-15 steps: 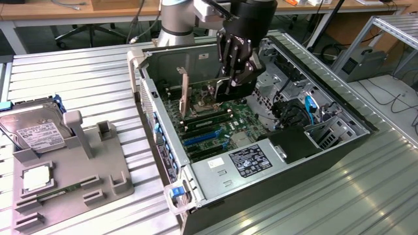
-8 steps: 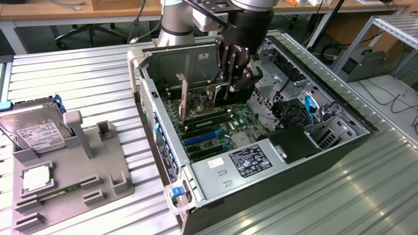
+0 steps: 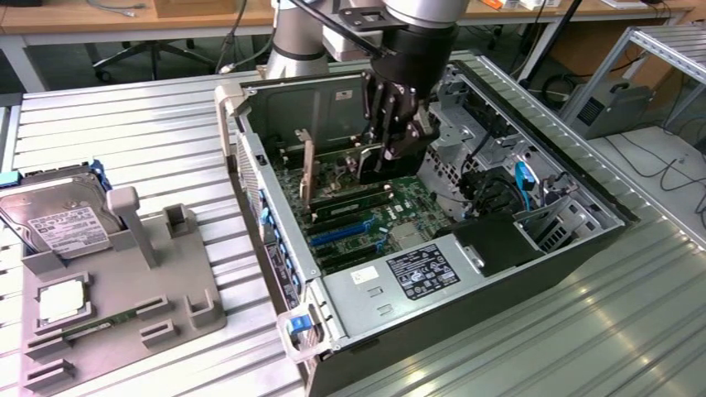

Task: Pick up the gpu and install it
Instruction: 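Insert the gpu into the slot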

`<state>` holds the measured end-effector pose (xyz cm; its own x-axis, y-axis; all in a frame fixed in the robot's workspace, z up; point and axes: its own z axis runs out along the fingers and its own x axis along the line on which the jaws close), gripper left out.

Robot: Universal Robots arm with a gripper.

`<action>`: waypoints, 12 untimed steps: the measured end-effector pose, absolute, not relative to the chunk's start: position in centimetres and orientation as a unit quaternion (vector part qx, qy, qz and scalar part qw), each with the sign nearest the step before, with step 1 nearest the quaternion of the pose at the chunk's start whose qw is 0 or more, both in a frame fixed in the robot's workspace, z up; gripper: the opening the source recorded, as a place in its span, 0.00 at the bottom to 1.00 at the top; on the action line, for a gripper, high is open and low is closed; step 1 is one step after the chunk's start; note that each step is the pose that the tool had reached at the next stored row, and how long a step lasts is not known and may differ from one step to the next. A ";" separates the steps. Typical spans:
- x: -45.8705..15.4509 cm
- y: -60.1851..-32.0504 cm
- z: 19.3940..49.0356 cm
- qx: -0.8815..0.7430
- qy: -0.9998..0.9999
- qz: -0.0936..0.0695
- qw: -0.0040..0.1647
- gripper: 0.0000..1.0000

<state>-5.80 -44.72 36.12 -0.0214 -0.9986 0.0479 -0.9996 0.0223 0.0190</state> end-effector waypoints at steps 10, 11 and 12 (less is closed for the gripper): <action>-5.9 -44.7 35.9 0.705 -0.709 0.007 0.022 0.27; -5.9 -44.7 35.8 0.708 -0.706 0.007 0.022 0.27; -5.9 -44.6 35.8 0.710 -0.703 0.007 0.022 0.27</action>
